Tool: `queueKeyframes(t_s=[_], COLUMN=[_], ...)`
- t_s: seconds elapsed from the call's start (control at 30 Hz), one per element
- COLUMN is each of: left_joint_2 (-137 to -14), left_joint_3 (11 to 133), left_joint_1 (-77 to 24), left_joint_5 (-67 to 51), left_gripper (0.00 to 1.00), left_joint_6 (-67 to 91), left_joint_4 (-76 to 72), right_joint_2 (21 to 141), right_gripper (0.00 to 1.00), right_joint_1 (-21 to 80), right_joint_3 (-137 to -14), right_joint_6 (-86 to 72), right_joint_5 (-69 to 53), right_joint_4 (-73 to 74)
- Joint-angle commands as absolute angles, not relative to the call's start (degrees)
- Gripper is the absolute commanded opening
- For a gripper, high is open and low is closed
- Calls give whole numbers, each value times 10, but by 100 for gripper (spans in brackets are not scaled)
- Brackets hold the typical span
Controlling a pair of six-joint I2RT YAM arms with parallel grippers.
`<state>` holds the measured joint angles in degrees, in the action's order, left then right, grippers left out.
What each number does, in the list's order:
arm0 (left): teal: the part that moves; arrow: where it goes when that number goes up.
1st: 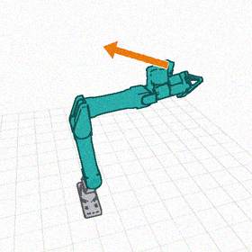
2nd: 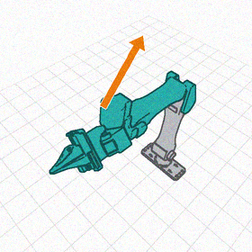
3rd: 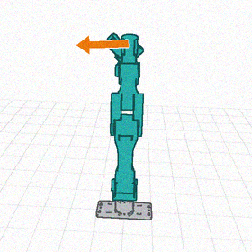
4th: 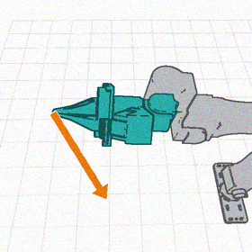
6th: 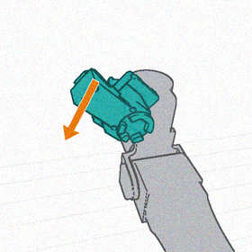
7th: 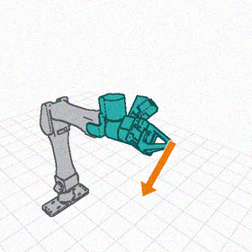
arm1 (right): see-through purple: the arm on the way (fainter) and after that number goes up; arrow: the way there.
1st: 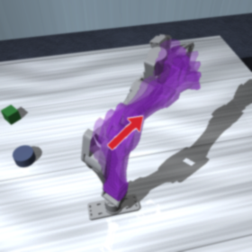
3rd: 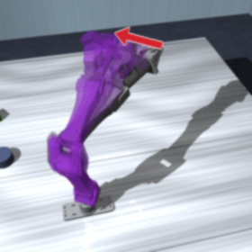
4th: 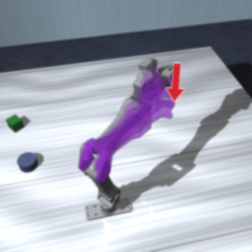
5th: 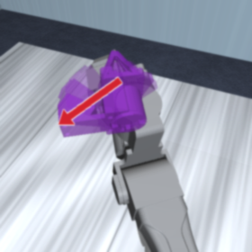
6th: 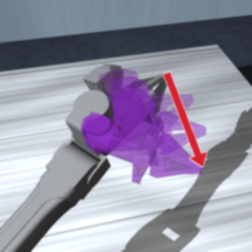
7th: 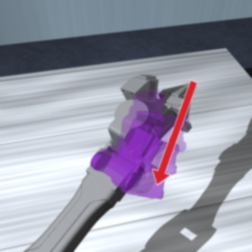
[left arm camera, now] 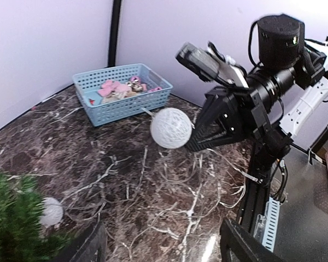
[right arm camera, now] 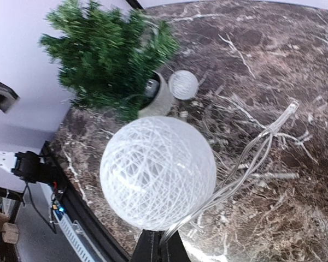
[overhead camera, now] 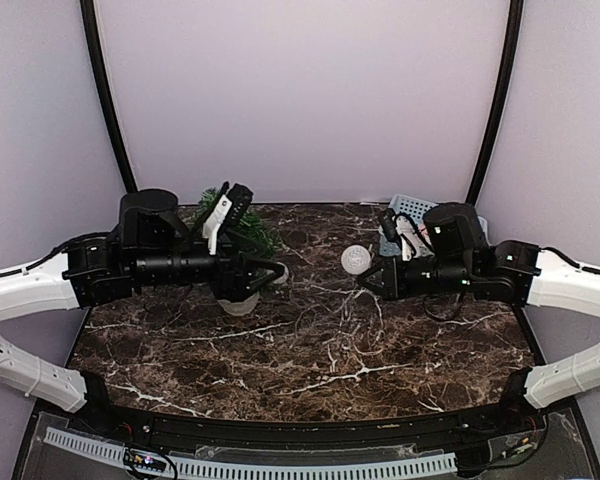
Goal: Decorate the small christmas tree
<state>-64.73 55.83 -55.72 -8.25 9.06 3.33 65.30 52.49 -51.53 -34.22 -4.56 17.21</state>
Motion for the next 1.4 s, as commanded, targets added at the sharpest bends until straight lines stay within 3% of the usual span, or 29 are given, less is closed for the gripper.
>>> queueKeyframes(t_s=[0.0,0.2,0.47,0.53,0.6,0.67,0.7,0.8,1.07,1.37], left_joint_2=[-719,-816,-842,-847,-848,-847,-844,-814,-688,-578], left_joint_3=[593,622,635,638,639,638,636,619,595,613], left_joint_1=[-626,-677,-678,-678,-678,-678,-678,-678,-676,-619], left_joint_5=[-65,-41,-7,-9,-8,-6,-6,17,89,138], left_gripper=[73,77,83,78,65,47,31,2,0,0], left_joint_6=[120,159,156,153,153,154,156,163,178,203], left_joint_4=[-37,-87,-135,-134,-131,-128,-124,-120,24,198], right_joint_2=[620,618,627,628,628,629,629,631,645,756], right_gripper=[0,0,0,0,0,0,0,0,1,0], right_joint_1=[526,530,533,533,534,534,534,534,535,579], right_joint_3=[-546,-541,-537,-537,-537,-537,-536,-533,-532,-622], right_joint_6=[-341,-360,-366,-366,-366,-366,-364,-361,-346,-293], right_joint_5=[-126,-178,-205,-205,-204,-204,-202,-189,-165,-160], right_joint_4=[113,13,-33,-36,-38,-39,-40,-40,-50,-74])
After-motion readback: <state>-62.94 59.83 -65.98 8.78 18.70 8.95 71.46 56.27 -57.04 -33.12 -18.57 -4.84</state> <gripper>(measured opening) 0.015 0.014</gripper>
